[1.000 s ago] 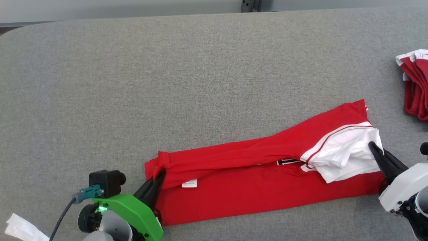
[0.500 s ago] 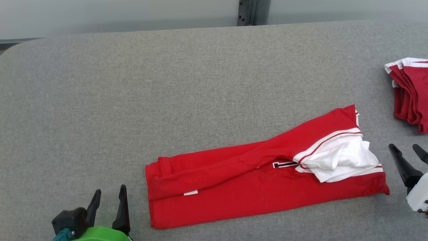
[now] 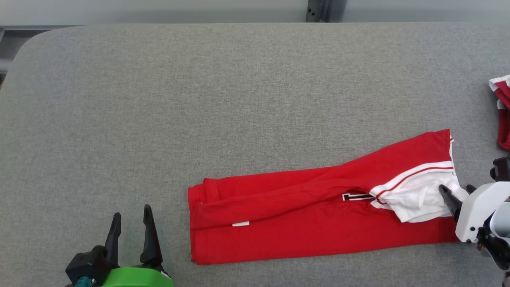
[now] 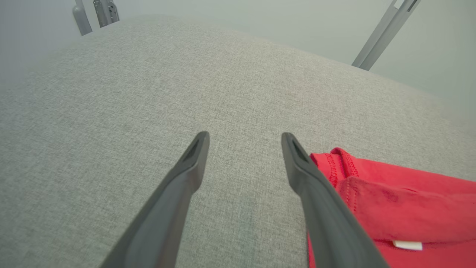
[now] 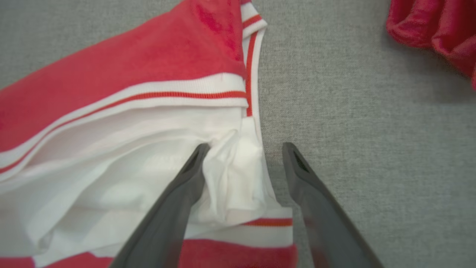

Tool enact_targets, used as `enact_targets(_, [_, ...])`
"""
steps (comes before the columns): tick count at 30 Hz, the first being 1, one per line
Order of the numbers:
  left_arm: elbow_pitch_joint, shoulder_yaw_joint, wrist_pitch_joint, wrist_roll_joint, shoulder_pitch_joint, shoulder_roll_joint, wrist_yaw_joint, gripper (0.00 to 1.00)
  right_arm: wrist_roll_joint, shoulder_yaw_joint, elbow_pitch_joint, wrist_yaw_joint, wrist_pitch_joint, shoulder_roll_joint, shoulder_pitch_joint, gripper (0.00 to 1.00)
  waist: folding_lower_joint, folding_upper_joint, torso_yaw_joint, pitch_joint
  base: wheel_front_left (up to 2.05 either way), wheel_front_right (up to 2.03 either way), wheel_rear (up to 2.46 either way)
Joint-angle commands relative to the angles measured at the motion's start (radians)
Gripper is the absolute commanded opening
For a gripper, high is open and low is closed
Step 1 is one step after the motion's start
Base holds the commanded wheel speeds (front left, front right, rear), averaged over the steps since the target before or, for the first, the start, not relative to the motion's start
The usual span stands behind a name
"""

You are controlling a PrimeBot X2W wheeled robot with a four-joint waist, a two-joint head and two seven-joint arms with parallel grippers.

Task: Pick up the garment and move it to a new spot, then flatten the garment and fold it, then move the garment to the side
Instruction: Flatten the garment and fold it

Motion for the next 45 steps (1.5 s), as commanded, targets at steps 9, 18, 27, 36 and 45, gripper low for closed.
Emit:
enact_targets(9, [0.052,0.153,-0.002,0.123,0.045,-0.097,-0.142,1.0,0.098,0.085,0.117,0.0,0.005,-0.007,-0.015,1.0,0.0001,0.0,0.043,0.007,0.0,0.0,0.0])
enact_targets(18, [0.091,0.21,-0.003,0.159,0.054,-0.122,-0.208,1.0,0.321,0.044,0.195,-0.002,-0.062,-0.072,-0.026,0.0,0.0001,0.0,0.047,-0.041,0.0,0.0,0.0])
enact_targets(27, [0.1,0.177,-0.003,0.108,0.075,-0.123,-0.199,1.0,0.366,-0.1,0.171,-0.001,-0.082,-0.193,-0.008,0.0,0.0001,0.0,0.062,-0.104,0.0,0.0,0.0])
enact_targets(36, [0.091,0.165,-0.003,0.086,0.094,-0.123,-0.187,1.0,0.415,0.036,-0.22,0.0,-0.002,-0.154,0.102,0.0,0.0001,0.0,0.058,-0.121,0.0,0.0,0.0])
enact_targets(45, [0.112,0.13,-0.003,0.091,0.061,-0.123,-0.186,1.0,0.327,0.315,-0.264,0.0,0.007,0.082,0.066,0.0,0.0001,0.0,0.06,-0.115,0.0,0.0,0.0])
